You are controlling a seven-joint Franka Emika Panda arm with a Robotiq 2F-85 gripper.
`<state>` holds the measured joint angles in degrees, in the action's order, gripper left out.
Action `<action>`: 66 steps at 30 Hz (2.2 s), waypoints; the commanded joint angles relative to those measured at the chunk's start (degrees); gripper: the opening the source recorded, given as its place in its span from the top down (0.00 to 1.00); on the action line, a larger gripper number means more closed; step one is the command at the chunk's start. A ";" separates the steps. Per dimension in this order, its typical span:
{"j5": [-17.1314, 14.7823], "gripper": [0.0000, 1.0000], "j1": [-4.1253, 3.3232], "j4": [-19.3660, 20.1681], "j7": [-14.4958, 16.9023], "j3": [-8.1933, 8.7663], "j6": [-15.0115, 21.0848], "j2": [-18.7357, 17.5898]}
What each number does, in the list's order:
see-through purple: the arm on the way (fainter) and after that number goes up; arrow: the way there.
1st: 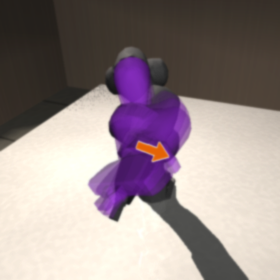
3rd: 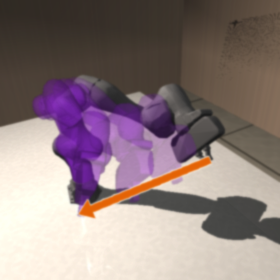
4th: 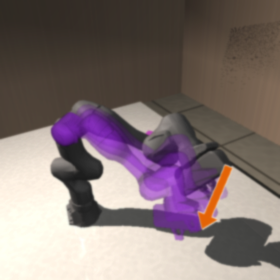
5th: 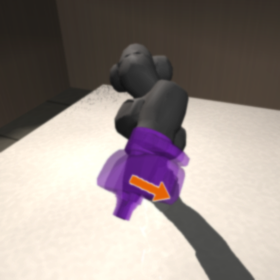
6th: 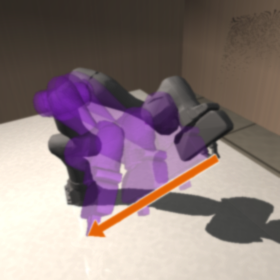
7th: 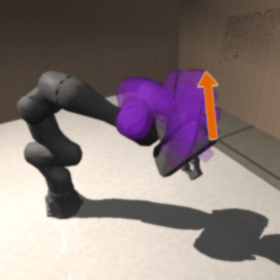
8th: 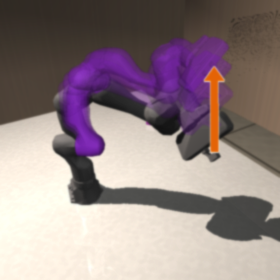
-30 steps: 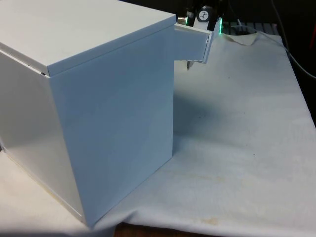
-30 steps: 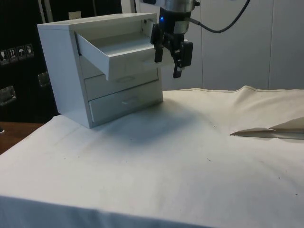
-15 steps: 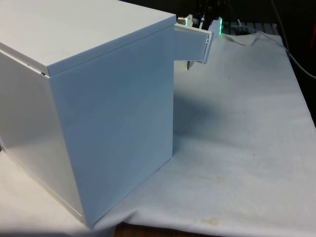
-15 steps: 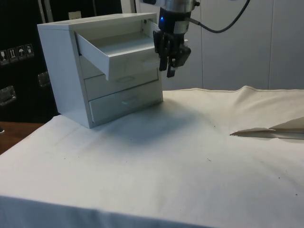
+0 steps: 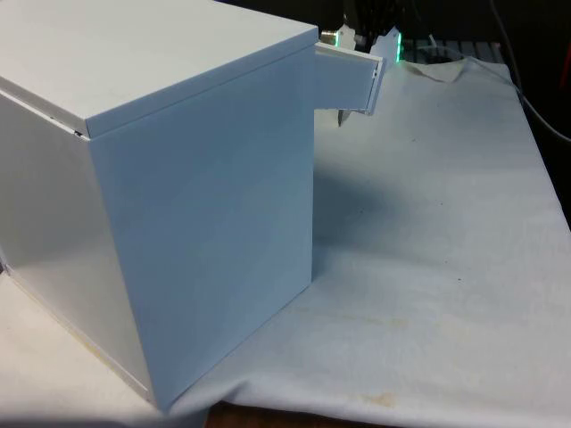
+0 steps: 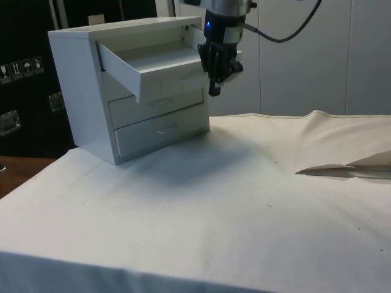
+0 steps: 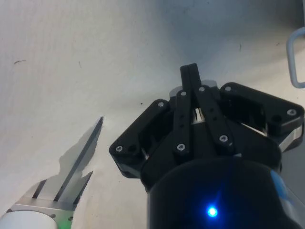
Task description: Open the drawer, then close it.
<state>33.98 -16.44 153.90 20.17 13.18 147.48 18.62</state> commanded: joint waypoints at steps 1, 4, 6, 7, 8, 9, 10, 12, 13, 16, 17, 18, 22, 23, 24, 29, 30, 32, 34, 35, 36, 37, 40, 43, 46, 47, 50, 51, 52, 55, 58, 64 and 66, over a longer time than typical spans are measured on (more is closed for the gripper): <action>0.34 1.00 0.11 -0.17 -0.34 -0.11 0.17 -0.29; 0.80 1.00 0.34 -0.52 -0.29 -0.06 0.34 -0.52; 0.92 1.00 0.40 -0.57 -0.29 0.00 0.34 -0.57; 1.09 1.00 0.52 -0.63 -0.34 0.00 0.40 -0.57; 1.49 1.00 0.57 -0.69 -0.57 -0.11 0.40 -0.52; 1.66 1.00 0.63 -0.69 -0.63 -0.17 0.46 -0.46; 1.89 1.00 0.69 -0.63 -0.80 -0.23 0.40 -0.34; 0.46 1.00 0.06 -0.69 0.17 0.17 0.00 -0.57; 2.41 1.00 0.74 -0.40 -1.09 -0.40 0.40 0.00; 4.01 1.00 0.80 -0.06 -2.01 -0.69 0.34 0.57; 4.53 1.00 0.80 0.00 -2.35 -0.69 0.34 0.63; 5.10 1.00 0.86 0.00 -2.64 -0.69 0.34 0.74; 6.88 1.00 0.86 0.06 -3.72 -0.63 0.34 0.86; 8.08 1.00 0.86 0.00 -4.53 -0.63 0.29 0.92; 8.65 1.00 0.86 0.00 -4.87 -0.57 0.29 0.97; 12.49 1.00 0.80 -0.23 -7.56 -0.52 0.17 0.86; 13.12 1.00 0.80 -0.23 -7.96 -0.52 0.11 0.86; 13.69 1.00 0.74 -0.29 -8.42 -0.46 0.11 0.80; 14.95 1.00 0.80 -0.34 -9.22 -0.46 0.11 0.80; 15.58 1.00 0.80 -0.34 -9.68 -0.40 0.11 0.80; 16.21 1.00 0.80 -0.40 -10.08 -0.34 0.11 0.74; 16.90 1.00 0.86 -0.46 -10.49 -0.29 0.11 0.74; 18.91 1.00 0.92 -0.63 -11.80 -0.11 0.11 0.63; 20.74 1.00 0.97 -0.80 -13.01 0.06 0.11 0.52; 23.20 1.00 1.09 -1.09 -14.67 0.17 0.11 0.23; 23.84 1.00 1.09 -1.15 -15.07 0.23 0.11 0.17; 25.15 1.00 1.15 -1.32 -15.93 0.34 0.06 0.06; 25.78 1.00 1.15 -1.38 -16.33 0.40 0.06 0.00; 26.47 1.00 1.15 -1.43 -16.79 0.52 0.06 -0.06; 28.99 1.00 1.20 -1.78 -18.45 0.80 0.17 -0.52; 30.08 1.00 1.20 -2.12 -19.19 0.97 0.23 -0.92; 34.09 1.00 1.15 -3.38 -21.89 1.78 0.40 -2.86; 33.23 1.00 0.74 -3.21 -21.43 2.01 -0.06 -3.15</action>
<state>67.21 -15.70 150.69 -1.26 15.18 147.42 15.47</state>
